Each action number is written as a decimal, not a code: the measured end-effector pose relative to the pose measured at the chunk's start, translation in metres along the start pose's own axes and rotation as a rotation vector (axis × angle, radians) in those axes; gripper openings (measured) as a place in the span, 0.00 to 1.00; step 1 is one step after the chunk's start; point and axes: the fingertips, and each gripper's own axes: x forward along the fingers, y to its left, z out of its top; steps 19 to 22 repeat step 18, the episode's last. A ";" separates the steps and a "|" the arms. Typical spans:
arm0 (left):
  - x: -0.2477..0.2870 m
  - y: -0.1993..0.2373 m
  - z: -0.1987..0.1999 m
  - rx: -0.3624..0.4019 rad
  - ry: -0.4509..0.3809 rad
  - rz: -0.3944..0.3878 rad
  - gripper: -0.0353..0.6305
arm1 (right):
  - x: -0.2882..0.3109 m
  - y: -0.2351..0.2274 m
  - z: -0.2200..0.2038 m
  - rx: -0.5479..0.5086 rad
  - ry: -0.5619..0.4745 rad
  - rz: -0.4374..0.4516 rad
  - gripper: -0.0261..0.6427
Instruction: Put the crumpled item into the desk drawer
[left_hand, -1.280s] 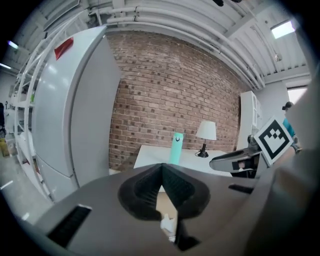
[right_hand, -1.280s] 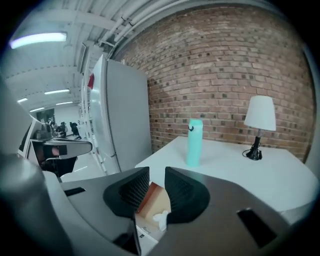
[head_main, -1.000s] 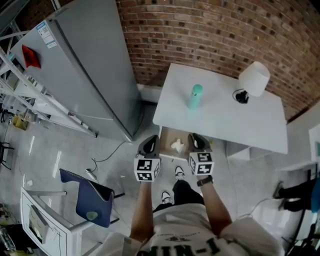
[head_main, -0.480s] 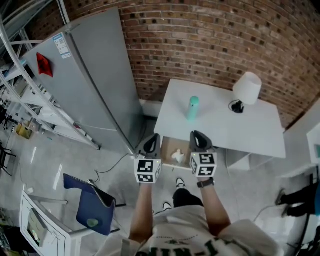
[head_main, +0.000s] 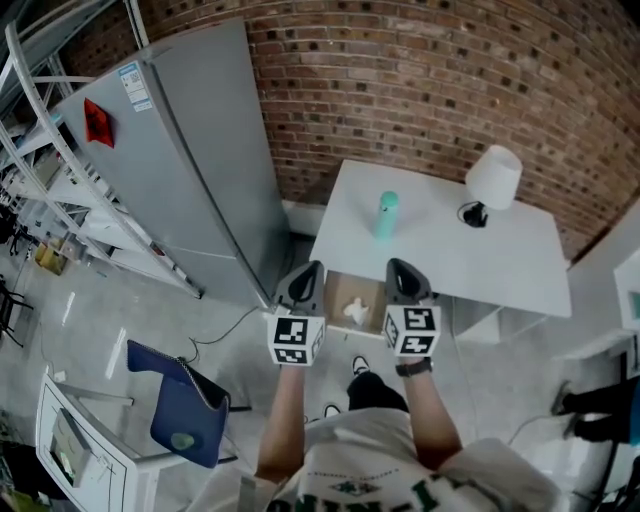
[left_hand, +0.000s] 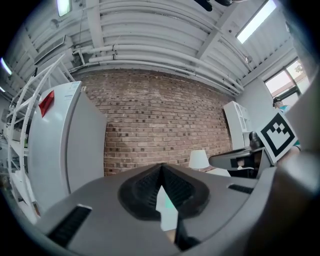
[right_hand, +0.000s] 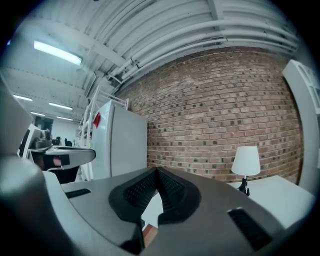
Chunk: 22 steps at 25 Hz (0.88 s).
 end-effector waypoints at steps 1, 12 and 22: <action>-0.001 0.001 0.000 -0.001 -0.001 0.003 0.05 | -0.001 0.002 0.000 -0.001 0.000 0.005 0.04; 0.002 -0.001 0.007 -0.007 -0.027 -0.010 0.05 | -0.001 0.010 0.003 -0.008 -0.012 0.037 0.04; 0.017 0.004 -0.003 -0.020 -0.025 -0.011 0.05 | 0.008 -0.003 -0.002 -0.012 0.000 0.029 0.04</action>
